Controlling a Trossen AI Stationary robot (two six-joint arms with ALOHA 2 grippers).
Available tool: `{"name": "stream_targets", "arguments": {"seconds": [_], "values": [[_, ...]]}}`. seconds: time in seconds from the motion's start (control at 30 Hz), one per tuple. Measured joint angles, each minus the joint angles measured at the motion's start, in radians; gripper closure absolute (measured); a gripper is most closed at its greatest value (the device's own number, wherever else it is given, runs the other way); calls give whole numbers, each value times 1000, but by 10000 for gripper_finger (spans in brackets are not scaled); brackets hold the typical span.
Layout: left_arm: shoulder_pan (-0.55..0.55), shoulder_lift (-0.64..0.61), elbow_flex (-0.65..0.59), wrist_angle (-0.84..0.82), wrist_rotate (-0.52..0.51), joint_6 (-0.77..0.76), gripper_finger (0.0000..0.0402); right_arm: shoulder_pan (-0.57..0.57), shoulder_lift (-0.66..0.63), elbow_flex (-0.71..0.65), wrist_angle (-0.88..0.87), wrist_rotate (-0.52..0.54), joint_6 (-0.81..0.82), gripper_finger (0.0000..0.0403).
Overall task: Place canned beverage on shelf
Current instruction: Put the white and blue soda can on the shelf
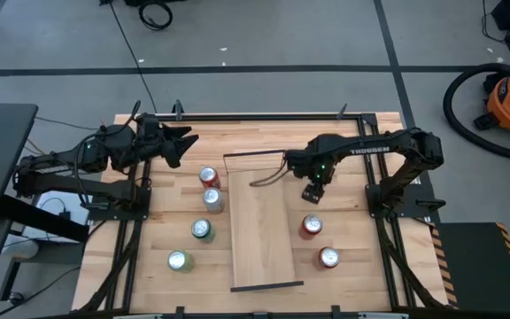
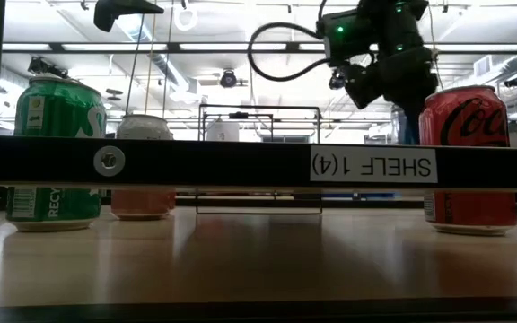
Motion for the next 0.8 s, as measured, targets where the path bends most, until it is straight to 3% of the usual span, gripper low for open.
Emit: {"name": "stream_targets", "arguments": {"seconds": [0.23, 0.6, 0.8], "values": [[0, 0, 0, 0, 0, 1, 114, -40, 0, 49, -3, -17, -1, 153], [0, 0, 0, 1, 10, -97, 114, 3, 0, 295, 37, -33, -225, 152], [0, 29, 0, 1, 147, -135, 114, -1, 49, 457, -32, -72, -304, 151]]}}
